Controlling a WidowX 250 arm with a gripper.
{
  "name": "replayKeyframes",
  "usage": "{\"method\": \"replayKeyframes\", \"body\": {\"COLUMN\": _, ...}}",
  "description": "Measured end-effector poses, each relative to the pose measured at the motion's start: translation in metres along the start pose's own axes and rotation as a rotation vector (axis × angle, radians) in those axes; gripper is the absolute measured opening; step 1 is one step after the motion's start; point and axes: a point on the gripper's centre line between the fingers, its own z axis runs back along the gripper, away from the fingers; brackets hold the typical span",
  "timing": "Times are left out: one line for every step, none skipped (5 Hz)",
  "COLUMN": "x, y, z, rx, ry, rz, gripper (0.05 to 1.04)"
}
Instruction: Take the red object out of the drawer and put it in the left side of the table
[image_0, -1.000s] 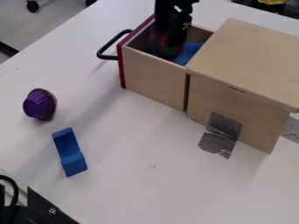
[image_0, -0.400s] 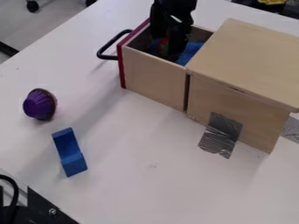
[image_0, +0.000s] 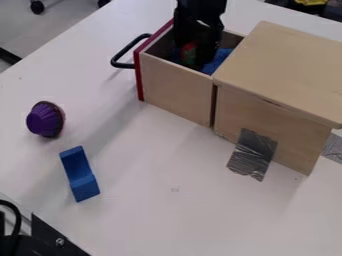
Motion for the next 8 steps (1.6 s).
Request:
{"method": "replayKeyframes", "body": {"x": 0.005, "y": 0.001, "z": -0.006, "rx": -0.028, "ry": 0.002, "rz": 0.022, "gripper": 0.949}}
{"method": "replayKeyframes", "body": {"x": 0.006, "y": 0.001, "z": -0.007, "rx": -0.040, "ry": -0.012, "rz": 0.020, "gripper": 0.768}}
{"method": "replayKeyframes", "body": {"x": 0.007, "y": 0.001, "z": -0.007, "rx": -0.041, "ry": -0.018, "rz": 0.017, "gripper": 0.767}}
{"method": "replayKeyframes", "body": {"x": 0.006, "y": 0.000, "z": -0.007, "rx": -0.040, "ry": -0.023, "rz": -0.015, "gripper": 0.767}}
{"method": "replayKeyframes", "body": {"x": -0.001, "y": -0.004, "z": -0.003, "rx": -0.062, "ry": -0.014, "rz": -0.127, "gripper": 0.767}}
{"method": "replayKeyframes", "body": {"x": -0.013, "y": -0.008, "z": 0.023, "rx": -0.040, "ry": -0.033, "rz": -0.176, "gripper": 0.767}}
{"method": "replayKeyframes", "body": {"x": -0.025, "y": -0.013, "z": 0.042, "rx": -0.024, "ry": -0.040, "rz": -0.211, "gripper": 0.767}}
{"method": "replayKeyframes", "body": {"x": -0.036, "y": -0.017, "z": 0.052, "rx": -0.006, "ry": -0.038, "rz": -0.232, "gripper": 0.767}}
